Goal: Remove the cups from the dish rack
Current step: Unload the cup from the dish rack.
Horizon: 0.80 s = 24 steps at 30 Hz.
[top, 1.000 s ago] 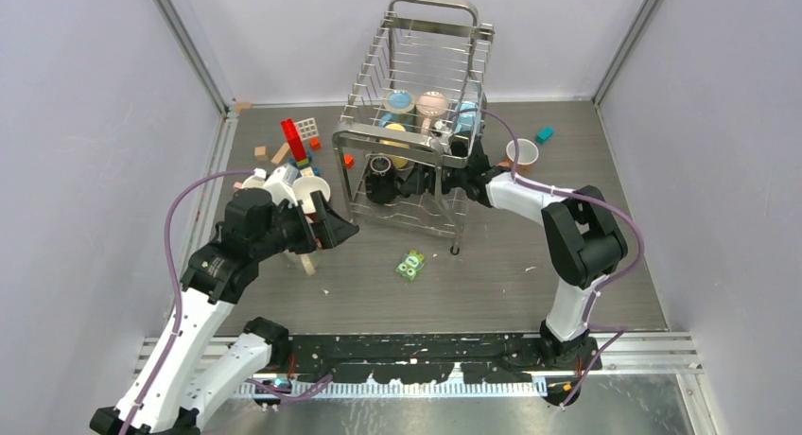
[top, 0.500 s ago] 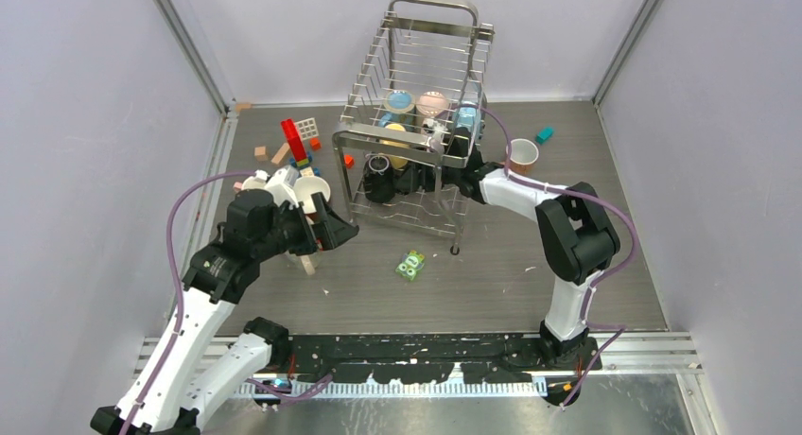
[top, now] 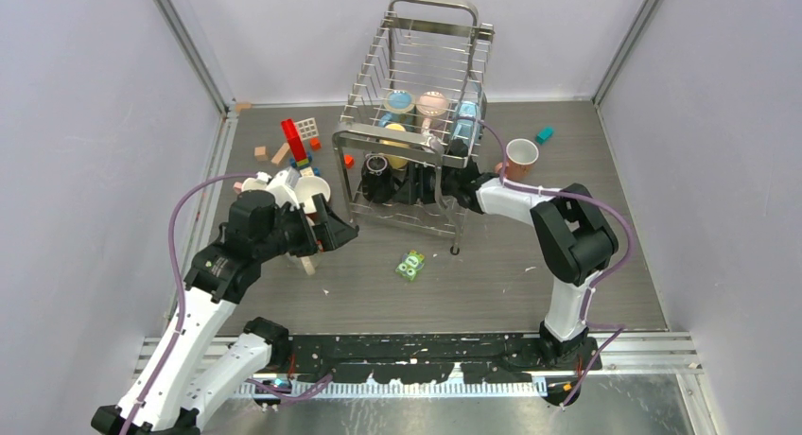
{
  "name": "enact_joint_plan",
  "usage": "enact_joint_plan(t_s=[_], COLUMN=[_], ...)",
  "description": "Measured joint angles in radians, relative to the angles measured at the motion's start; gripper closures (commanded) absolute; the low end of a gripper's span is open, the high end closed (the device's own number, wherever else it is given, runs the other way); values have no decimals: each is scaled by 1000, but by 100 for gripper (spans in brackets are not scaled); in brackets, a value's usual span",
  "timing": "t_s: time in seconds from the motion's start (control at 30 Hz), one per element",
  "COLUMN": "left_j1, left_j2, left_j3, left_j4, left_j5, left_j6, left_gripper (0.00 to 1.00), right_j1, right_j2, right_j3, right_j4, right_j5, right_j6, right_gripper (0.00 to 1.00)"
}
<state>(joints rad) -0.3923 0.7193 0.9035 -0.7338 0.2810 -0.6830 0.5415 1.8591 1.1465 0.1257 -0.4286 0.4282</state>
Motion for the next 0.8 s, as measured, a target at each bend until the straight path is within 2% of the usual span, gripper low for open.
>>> enact_joint_plan(t_s=[0.8], left_j1=[0], left_j2=[12], left_j3=[-3], left_j4=[-4], left_j5=[0], left_j6=[-12], left_gripper=[0], right_j1=[0], right_j2=[31], right_j3=[97], right_j4=[-37], right_j5=[14], right_j6=[-52], right_gripper=[43])
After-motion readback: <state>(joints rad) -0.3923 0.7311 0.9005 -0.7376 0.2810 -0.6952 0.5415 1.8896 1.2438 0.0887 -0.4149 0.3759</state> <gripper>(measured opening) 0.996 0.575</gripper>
